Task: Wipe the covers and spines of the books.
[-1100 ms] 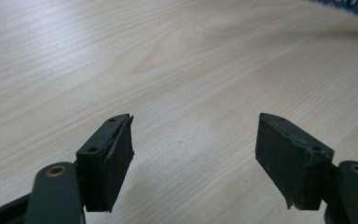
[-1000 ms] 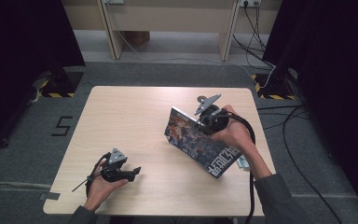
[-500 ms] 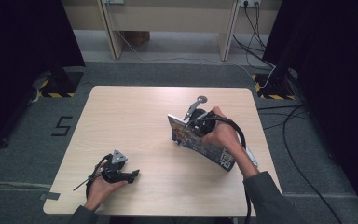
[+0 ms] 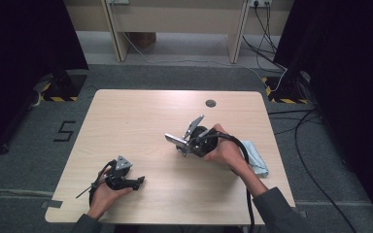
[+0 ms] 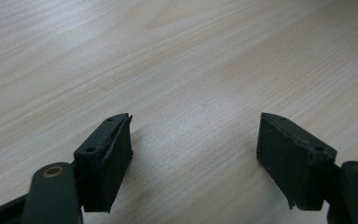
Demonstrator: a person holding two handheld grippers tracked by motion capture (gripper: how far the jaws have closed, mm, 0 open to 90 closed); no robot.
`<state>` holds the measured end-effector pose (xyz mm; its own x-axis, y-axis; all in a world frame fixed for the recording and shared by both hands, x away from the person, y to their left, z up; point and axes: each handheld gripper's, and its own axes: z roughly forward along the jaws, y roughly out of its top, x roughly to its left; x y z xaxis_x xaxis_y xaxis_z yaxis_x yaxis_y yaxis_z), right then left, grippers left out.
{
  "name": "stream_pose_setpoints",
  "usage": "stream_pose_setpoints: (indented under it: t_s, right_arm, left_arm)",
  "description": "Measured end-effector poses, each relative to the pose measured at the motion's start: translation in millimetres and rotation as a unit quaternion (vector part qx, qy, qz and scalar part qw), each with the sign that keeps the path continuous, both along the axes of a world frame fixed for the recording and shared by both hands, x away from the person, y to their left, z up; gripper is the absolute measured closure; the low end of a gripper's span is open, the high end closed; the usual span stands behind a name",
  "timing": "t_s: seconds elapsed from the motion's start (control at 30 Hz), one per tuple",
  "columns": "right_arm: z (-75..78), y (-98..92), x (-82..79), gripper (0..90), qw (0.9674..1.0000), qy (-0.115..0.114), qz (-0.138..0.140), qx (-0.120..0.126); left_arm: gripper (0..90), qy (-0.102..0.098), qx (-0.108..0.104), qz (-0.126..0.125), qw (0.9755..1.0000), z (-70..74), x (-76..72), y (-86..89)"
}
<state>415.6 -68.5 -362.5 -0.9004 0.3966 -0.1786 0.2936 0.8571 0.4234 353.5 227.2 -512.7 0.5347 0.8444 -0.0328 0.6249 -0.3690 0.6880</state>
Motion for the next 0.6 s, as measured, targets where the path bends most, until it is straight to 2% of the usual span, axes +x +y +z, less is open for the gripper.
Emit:
stream_pose_setpoints:
  t_s: [0.1,0.17,0.3,0.6]
  right_arm:
    - [-8.0,2.5,-3.3,82.1,0.9999,0.011,0.008,0.000]
    - [-20.1,8.0,-8.0,82.0,0.9997,0.019,0.013,-0.004]
    - [-28.3,11.6,-10.7,81.8,0.9996,0.020,0.021,-0.001]
    - [-51.1,14.0,-18.6,80.4,0.9991,0.038,0.016,0.013]
  left_arm:
    - [25.5,0.000,0.000,0.000,1.0000,-0.1,0.1,0.1]
    - [25.5,0.000,0.000,0.000,1.0000,-0.1,0.2,0.3]
    - [25.5,0.000,0.000,-0.001,1.0000,0.0,0.4,0.9]
    - [25.2,-0.002,0.001,-0.001,1.0000,-0.3,0.4,1.1]
